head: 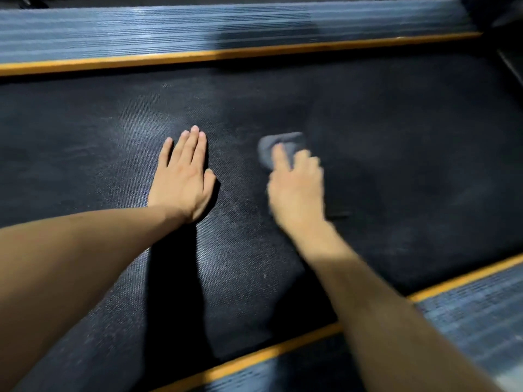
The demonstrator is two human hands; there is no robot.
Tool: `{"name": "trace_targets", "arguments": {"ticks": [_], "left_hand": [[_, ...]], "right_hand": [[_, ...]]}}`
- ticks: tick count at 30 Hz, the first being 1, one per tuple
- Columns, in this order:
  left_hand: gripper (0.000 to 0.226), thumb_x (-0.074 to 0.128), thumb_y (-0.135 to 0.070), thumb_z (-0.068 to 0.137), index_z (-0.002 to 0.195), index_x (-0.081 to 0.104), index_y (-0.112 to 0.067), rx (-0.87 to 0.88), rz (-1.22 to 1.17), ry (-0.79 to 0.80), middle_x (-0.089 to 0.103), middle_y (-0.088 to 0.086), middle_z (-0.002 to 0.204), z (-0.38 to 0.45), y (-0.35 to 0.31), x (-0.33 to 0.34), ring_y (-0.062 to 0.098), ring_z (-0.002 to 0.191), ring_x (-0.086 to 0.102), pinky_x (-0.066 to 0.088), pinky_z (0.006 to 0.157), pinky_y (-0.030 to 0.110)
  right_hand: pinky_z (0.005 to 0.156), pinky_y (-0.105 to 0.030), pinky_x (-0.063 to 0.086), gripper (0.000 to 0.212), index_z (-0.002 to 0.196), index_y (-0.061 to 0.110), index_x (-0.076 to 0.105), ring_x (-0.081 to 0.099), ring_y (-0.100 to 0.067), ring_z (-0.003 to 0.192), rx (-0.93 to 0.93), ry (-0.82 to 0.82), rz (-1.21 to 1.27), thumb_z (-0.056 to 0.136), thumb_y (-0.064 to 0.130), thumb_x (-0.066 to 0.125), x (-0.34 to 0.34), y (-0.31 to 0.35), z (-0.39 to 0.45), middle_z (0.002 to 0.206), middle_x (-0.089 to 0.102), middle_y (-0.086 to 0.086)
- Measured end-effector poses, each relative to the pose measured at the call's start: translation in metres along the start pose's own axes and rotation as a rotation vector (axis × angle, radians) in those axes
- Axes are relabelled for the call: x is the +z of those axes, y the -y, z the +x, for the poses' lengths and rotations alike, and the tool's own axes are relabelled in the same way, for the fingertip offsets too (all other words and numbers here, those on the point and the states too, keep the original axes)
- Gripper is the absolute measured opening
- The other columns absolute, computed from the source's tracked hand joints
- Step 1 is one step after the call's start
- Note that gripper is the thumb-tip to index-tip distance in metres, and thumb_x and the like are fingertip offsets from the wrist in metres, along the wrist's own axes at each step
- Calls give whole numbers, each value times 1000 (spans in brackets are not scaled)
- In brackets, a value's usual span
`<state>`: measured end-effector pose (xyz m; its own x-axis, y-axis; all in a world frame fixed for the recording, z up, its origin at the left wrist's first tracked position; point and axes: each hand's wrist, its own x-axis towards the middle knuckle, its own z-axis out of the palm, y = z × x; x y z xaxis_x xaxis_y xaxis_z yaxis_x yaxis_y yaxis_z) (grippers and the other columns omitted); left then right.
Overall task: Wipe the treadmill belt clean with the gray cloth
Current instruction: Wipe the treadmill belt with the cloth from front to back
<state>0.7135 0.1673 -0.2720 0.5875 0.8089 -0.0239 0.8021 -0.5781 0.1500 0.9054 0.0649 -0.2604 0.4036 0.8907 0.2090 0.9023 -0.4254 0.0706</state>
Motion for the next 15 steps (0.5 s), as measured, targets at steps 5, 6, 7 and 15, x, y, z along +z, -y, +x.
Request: {"name": "trace_targets", "arguments": {"ticks": [5,6,7,15], "left_hand": [[73,17,-37,95,161,15,-5,4,1,2,11,11,170,1,1,-1,24,158,10,4,128,45],[73,17,-36,95,161,15,-5,2,-1,4,11,11,170,1,1,-1,24,158,10,4,128,45],[73,18,-36,95,161,15,-5,1,-3,4,12,11,170,1,1,0,24,158,10,4,128,45],[73,19,-39,96,160,15,-5,3,-8,-26,14,12,170,0,2,4,26,157,13,5,128,47]], "right_hand": [[74,-44,39,53,139,19,52,51,-33,88,-288,-1,129,88,30,59,-13,36,-36,105,57,-14],[71,-43,41,53,138,20,54,53,-34,85,-234,2,94,86,30,61,-12,19,-31,102,57,-14],[67,-43,42,52,135,20,56,54,-35,82,-141,15,51,84,30,61,-10,-4,-28,99,58,-15],[76,-46,40,54,143,14,46,51,-40,94,192,40,-54,91,30,48,-8,-65,-30,111,53,-23]]}}
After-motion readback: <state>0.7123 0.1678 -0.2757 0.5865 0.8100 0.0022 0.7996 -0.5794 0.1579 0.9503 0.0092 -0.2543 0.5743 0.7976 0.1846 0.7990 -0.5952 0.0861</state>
